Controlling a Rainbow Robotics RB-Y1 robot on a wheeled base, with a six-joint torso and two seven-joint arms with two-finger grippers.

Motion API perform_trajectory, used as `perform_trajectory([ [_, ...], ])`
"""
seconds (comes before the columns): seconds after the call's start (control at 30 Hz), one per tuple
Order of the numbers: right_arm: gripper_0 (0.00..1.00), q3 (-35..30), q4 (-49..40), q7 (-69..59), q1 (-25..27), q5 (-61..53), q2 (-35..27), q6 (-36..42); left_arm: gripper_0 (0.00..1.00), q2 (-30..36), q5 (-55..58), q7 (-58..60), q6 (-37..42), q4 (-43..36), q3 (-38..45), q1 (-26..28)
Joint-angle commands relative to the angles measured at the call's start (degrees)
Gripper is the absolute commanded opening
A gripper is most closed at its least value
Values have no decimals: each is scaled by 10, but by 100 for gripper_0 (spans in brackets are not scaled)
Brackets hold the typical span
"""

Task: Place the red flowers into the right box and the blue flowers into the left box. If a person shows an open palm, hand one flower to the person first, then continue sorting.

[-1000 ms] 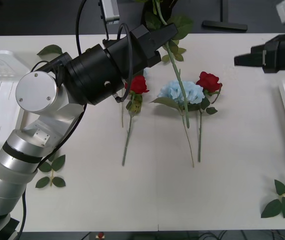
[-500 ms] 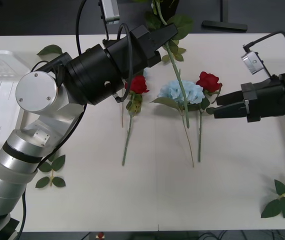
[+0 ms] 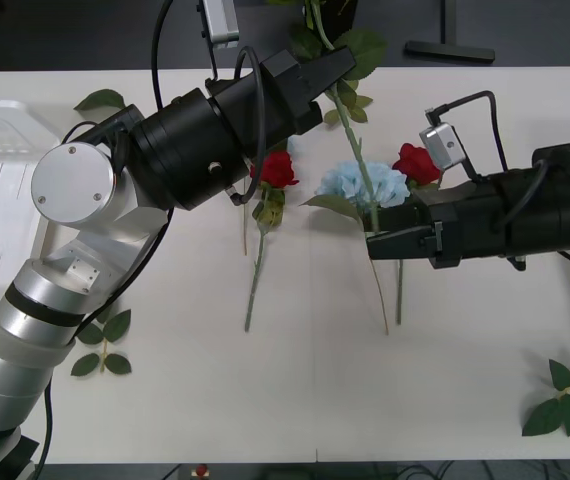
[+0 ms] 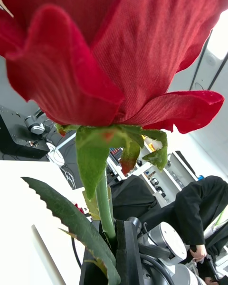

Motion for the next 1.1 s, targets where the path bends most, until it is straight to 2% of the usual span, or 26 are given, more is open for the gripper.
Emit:
perform_trajectory([
  [0.03, 100, -3, -17, 0, -23, -22, 19, -10, 0, 11, 3, -14, 4, -17, 3, -16],
  [0.27, 99, -3, -17, -10, -24, -19, 44, -16, 0, 10, 3, -14, 4, -17, 3, -15],
  [0.33, 86, -3, -17, -10, -24, -18, 45, -20, 0, 10, 2, -14, 4, -17, 3, -15],
  [0.4, 61, -4, -17, -11, -24, -18, 45, -20, 0, 10, 3, -14, 4, -17, 3, -15],
  [0.47, 46, -3, -17, -13, -25, -19, 47, -22, 0, 11, 3, -14, 4, -17, 3, -15],
  [0.7, 4, -3, -17, -23, -28, -18, 54, -26, 0, 10, 3, -15, 4, -17, 3, -15],
  [0.73, 0, -3, -17, -25, -28, -18, 54, -26, 0, 10, 3, -16, 4, -17, 3, -15],
  [0.93, 0, -3, -17, -31, -28, -17, 54, -27, 0, 11, 3, -17, 5, -17, 3, -15],
  [1.0, 0, -4, -17, -32, -28, -18, 54, -28, 7, 10, 3, -17, 7, -17, 3, -15],
  [1.07, 0, -3, -17, -33, -28, -17, 54, -28, 39, 11, 3, -17, 8, -17, 3, -15],
  [1.1, 0, -3, -17, -33, -28, -17, 54, -28, 64, 11, 3, -17, 8, -17, 3, -15],
])
